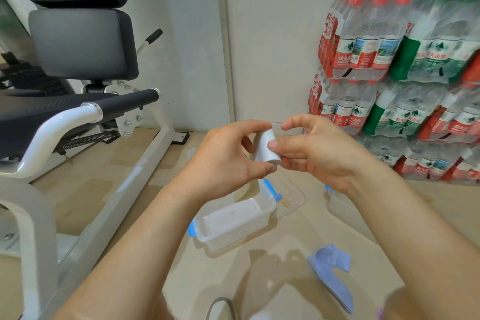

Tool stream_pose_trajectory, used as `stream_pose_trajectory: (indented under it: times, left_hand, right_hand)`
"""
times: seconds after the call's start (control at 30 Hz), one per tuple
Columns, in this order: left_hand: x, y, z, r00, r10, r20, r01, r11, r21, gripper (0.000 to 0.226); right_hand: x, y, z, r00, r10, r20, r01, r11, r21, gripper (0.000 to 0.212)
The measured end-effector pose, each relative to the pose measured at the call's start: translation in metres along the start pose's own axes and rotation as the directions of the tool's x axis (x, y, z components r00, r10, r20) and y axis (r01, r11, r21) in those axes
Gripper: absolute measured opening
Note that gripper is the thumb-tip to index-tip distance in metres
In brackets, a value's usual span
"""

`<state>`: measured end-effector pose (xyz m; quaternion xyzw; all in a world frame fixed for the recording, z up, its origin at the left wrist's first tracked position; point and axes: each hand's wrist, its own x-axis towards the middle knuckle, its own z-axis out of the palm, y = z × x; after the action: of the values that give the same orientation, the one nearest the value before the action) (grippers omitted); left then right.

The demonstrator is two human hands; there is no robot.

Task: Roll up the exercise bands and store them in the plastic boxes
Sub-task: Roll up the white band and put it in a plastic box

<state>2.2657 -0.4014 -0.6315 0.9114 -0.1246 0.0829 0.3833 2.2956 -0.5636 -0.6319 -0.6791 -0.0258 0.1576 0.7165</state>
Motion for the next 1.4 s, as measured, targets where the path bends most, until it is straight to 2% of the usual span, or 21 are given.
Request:
stream_pose_trajectory:
  times: [0.27,0.43,0.63,0.7,0.77,0.9,1.0,1.07,1.23,1.4]
  left_hand:
    - [0.001,-0.003,0.0,1.0,0.007,-0.014,-0.01,0.963,-0.268,0.062]
    - [0.001,-0.002,-0.005,1.0,0.018,0.002,-0.016,0.936,-0.352,0.056]
    - [-0.001,-0.007,-0.016,0.997,0.013,0.071,0.015,0.922,-0.386,0.051]
    - [-0.001,-0.008,-0.021,0.996,0.005,0.088,0.037,0.882,-0.469,0.049]
    - [-0.001,-0.01,-0.024,0.994,0.014,0.112,0.053,0.814,-0.579,0.046]
    - [0.0,-0.019,-0.025,0.987,0.052,0.151,0.074,0.689,-0.721,0.046]
    - [0.0,-0.024,-0.028,0.984,0.073,0.161,0.078,0.64,-0.764,0.048]
    - [0.0,-0.026,-0.032,0.981,0.084,0.174,0.079,0.648,-0.758,0.049]
    - [-0.001,-0.029,-0.037,0.98,0.05,0.194,0.092,0.75,-0.655,0.054]
    - [-0.005,-0.02,-0.039,0.969,-0.001,0.247,0.124,0.867,-0.483,0.058]
  right_hand:
    - [0.0,-0.002,-0.004,0.998,0.017,0.068,-0.028,0.986,0.162,0.035]
    - [0.001,0.0,-0.006,0.988,-0.003,0.152,-0.041,0.958,0.285,0.034]
    - [0.002,0.008,-0.005,0.973,-0.005,0.232,-0.061,0.959,0.277,0.033]
    - [0.004,0.009,-0.005,0.979,-0.065,0.191,0.024,0.977,0.21,0.03]
    - [0.005,0.008,-0.005,0.973,-0.09,0.211,0.061,0.988,0.143,0.032]
    - [0.001,0.01,0.0,0.926,-0.07,0.371,0.018,0.99,0.142,0.04]
    - [0.002,0.009,0.001,0.922,-0.075,0.38,0.003,0.982,0.187,0.043]
    - [0.002,0.008,-0.001,0.93,-0.084,0.357,0.025,0.986,0.167,0.042]
    - [0.002,0.006,-0.001,0.959,-0.098,0.267,0.099,0.995,0.009,0.022]
    - [-0.001,0.006,0.002,0.973,-0.095,0.21,0.117,0.988,-0.097,0.019]
